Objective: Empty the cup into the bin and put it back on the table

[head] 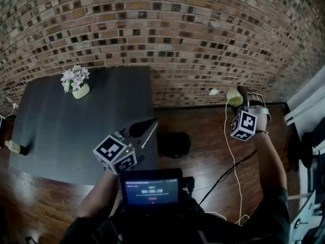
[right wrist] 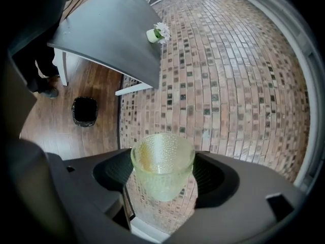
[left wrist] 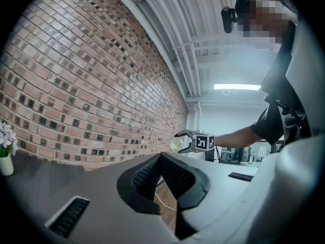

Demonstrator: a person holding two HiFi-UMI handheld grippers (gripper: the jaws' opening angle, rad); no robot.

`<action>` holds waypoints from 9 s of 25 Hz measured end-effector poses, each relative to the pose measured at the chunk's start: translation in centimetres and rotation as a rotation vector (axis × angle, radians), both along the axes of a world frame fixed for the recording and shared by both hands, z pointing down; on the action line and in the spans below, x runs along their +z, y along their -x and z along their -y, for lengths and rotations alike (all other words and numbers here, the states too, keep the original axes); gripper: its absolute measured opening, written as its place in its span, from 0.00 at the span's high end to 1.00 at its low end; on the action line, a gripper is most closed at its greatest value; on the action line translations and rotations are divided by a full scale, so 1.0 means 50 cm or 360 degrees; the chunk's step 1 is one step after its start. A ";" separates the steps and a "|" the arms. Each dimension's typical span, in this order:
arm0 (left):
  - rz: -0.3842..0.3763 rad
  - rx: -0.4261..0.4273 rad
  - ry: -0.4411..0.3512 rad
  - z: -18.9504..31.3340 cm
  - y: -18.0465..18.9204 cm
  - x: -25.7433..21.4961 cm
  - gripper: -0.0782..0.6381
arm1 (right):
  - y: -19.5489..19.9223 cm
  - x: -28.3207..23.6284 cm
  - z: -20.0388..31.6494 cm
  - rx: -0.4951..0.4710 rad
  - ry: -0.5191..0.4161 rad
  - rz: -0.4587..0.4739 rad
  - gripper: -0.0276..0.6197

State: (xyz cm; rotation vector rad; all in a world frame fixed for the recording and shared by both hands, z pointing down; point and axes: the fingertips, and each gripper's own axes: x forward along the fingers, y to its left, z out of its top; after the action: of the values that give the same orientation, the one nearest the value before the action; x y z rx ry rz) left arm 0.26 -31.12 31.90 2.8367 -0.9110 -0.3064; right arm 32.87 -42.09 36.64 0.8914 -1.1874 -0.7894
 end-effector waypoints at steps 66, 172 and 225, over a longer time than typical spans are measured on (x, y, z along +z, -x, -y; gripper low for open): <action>0.0002 -0.0042 0.0026 0.011 0.026 0.030 0.90 | 0.105 -0.056 0.024 -0.0231 -0.0008 -0.0283 0.38; -0.0058 -0.1196 0.0169 -0.209 0.472 0.088 0.90 | 0.879 0.113 -0.243 -0.0984 0.1249 0.2062 0.38; -0.0021 -0.1082 0.0486 -0.244 0.339 0.347 0.90 | 0.781 0.514 -0.455 -0.0902 0.1598 0.2007 0.37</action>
State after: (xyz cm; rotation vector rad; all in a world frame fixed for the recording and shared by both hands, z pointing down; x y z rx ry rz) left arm -16.72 -18.92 49.26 2.1721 -1.7291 -0.2268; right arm -6.18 -19.35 62.35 0.0739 -2.6665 0.1552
